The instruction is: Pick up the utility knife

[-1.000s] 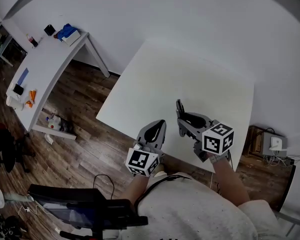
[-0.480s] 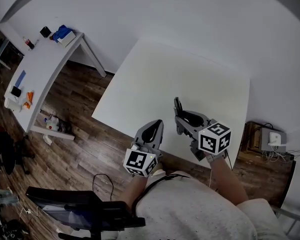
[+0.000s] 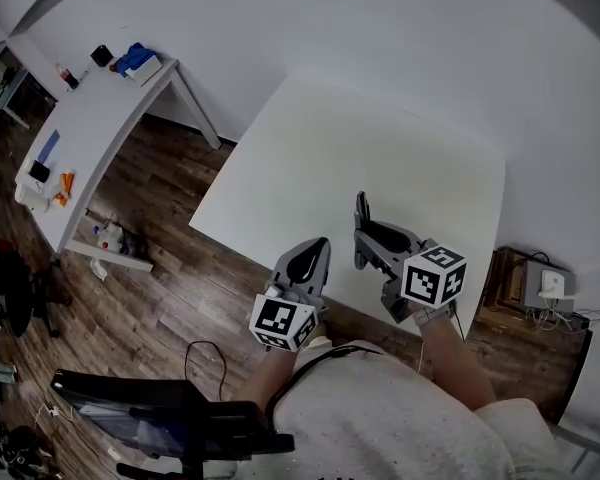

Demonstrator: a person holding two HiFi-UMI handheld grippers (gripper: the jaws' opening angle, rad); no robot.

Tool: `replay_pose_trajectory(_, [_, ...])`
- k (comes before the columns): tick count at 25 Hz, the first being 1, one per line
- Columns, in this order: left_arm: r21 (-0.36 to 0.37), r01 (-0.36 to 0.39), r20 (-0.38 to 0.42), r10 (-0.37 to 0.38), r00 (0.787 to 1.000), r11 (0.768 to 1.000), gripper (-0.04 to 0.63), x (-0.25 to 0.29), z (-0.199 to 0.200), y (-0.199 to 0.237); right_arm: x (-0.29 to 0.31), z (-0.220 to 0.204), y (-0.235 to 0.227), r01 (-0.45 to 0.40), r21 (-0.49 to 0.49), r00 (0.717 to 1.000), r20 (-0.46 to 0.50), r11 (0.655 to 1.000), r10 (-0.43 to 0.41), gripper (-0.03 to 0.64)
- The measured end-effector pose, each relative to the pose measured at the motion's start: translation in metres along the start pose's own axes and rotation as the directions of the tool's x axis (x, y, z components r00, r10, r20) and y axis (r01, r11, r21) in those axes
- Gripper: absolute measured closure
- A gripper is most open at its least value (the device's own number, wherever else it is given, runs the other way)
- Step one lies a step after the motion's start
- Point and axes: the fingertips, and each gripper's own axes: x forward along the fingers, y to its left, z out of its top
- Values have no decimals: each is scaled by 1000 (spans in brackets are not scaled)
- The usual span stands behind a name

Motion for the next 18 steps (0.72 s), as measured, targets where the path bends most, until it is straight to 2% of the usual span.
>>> replay_pose_trajectory(18, [-15,-6,-11,6,1000,1000,588,-14,-2,9,8,-6,10,18,-37,999,-27,999,-19,486])
